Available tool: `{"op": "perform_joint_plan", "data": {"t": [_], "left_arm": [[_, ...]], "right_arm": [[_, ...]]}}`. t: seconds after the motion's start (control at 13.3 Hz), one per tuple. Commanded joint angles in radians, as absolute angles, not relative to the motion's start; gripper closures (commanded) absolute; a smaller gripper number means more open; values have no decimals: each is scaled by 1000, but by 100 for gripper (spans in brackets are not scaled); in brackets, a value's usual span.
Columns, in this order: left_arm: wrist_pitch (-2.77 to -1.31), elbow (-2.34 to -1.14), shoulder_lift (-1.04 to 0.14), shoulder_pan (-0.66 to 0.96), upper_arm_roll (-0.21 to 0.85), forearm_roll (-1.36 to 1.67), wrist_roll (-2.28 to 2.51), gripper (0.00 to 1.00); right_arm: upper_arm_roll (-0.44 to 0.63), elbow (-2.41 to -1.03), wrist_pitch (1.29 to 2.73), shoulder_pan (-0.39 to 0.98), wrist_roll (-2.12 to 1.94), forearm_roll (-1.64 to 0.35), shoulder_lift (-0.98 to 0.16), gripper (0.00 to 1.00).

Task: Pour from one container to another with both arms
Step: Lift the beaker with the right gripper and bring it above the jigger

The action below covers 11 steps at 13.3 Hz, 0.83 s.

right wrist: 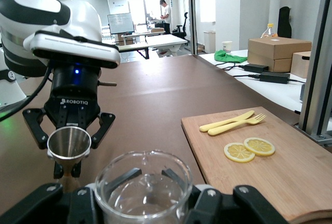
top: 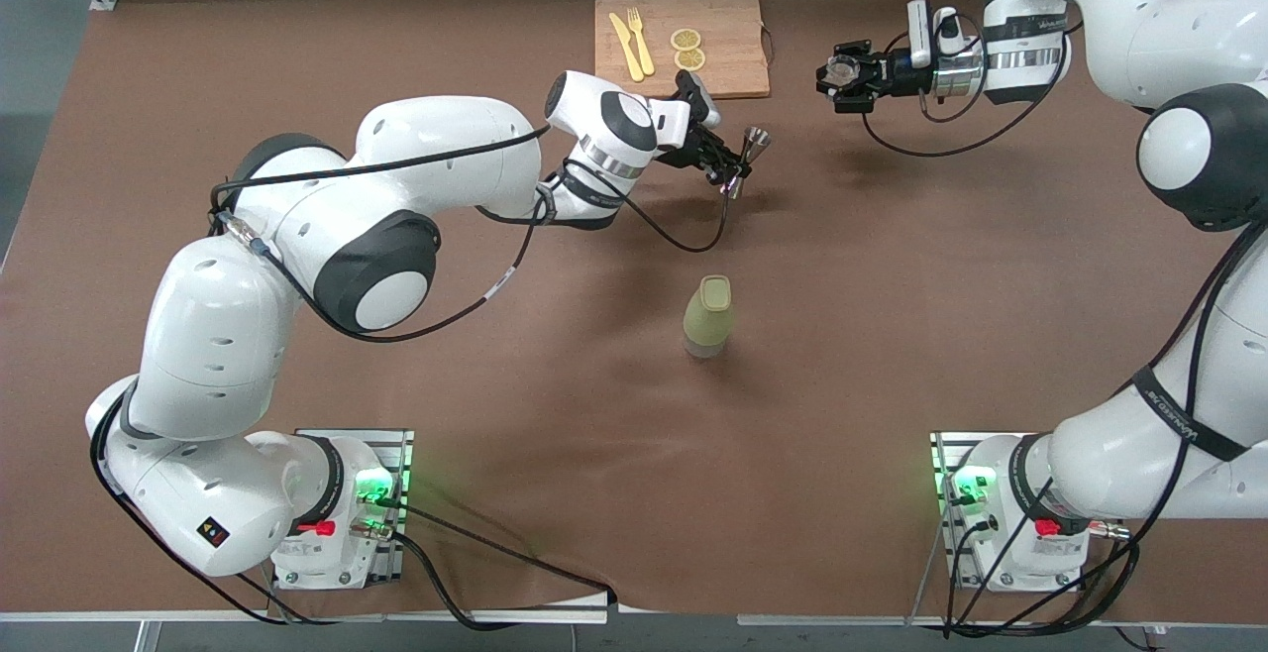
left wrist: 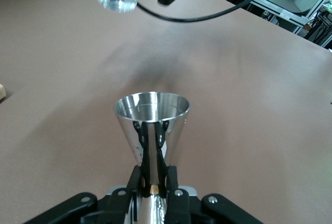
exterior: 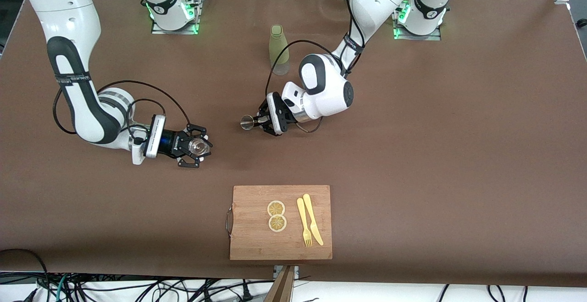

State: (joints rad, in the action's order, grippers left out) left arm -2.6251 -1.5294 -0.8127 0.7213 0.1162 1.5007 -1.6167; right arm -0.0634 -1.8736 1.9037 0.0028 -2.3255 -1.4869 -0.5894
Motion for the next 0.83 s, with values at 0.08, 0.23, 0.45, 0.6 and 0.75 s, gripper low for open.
{"op": "perform_joint_plan", "data": {"t": [0.08, 0.23, 0.45, 0.6, 0.75], "left_arm": [[-2640, -1494, -842, 732, 114, 1523, -1595, 100], [-2640, -1494, -848, 732, 114, 1523, -1592, 100], [-2640, -1493, -856, 736, 114, 1523, -1585, 100], [-2651, -1460, -861, 738, 117, 1522, -1569, 100], [-2684, -1415, -890, 755, 120, 1522, -1534, 100]], "right_arm": [[-64, -1896, 1965, -9, -2127, -1350, -488, 73], [-63, -1894, 1970, -12, -2082, -1289, -485, 72], [-71, -1893, 1991, -6, -2079, -1289, -491, 72], [-74, -1898, 2011, 8, -2079, -1289, -499, 72], [-75, -1898, 2025, 20, -2079, -1289, -509, 72]]}}
